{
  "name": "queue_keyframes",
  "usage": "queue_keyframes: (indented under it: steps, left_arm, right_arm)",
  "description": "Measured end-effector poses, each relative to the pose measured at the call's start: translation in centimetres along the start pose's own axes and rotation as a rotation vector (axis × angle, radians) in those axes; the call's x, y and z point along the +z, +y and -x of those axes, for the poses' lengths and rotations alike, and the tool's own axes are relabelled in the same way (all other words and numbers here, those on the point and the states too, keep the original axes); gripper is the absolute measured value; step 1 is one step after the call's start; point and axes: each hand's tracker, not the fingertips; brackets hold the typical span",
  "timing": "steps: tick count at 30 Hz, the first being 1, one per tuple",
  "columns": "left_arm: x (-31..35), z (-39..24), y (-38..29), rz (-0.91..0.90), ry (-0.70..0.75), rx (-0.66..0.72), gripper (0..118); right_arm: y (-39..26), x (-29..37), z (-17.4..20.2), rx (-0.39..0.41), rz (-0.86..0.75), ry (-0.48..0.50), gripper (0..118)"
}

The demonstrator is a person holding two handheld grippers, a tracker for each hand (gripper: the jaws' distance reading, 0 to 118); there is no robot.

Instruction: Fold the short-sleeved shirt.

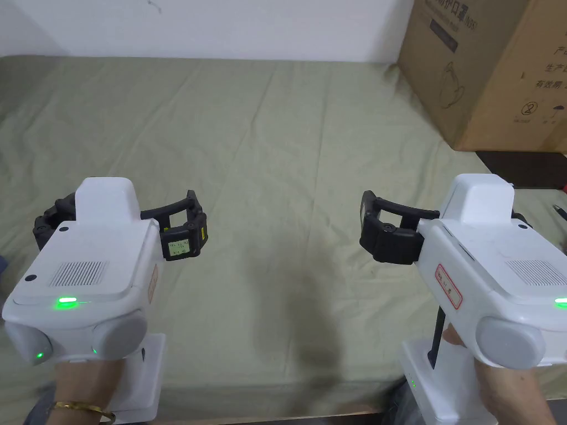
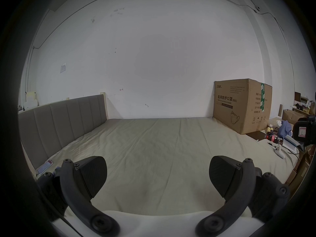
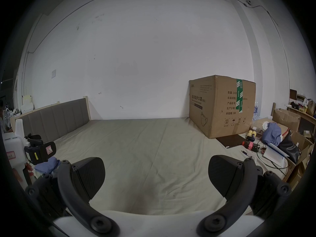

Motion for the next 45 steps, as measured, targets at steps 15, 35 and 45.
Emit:
queue_keyframes:
  steps: [15, 35, 45]
  left_arm:
    - [0.22, 0.04, 0.16, -0.006, -0.001, -0.001, 118]
    - [0.55, -0.15, 0.22, -0.016, -0.002, -0.018, 118]
    - [0.63, -0.2, 0.18, -0.017, -0.002, -0.021, 118]
  right_arm:
    - [-0.02, 0.1, 0.31, 0.006, -0.002, 0.008, 118]
    - [0.39, 0.23, 0.47, 0.023, -0.017, 0.011, 118]
    - [0.33, 0.21, 0.56, 0.024, -0.018, 0.014, 118]
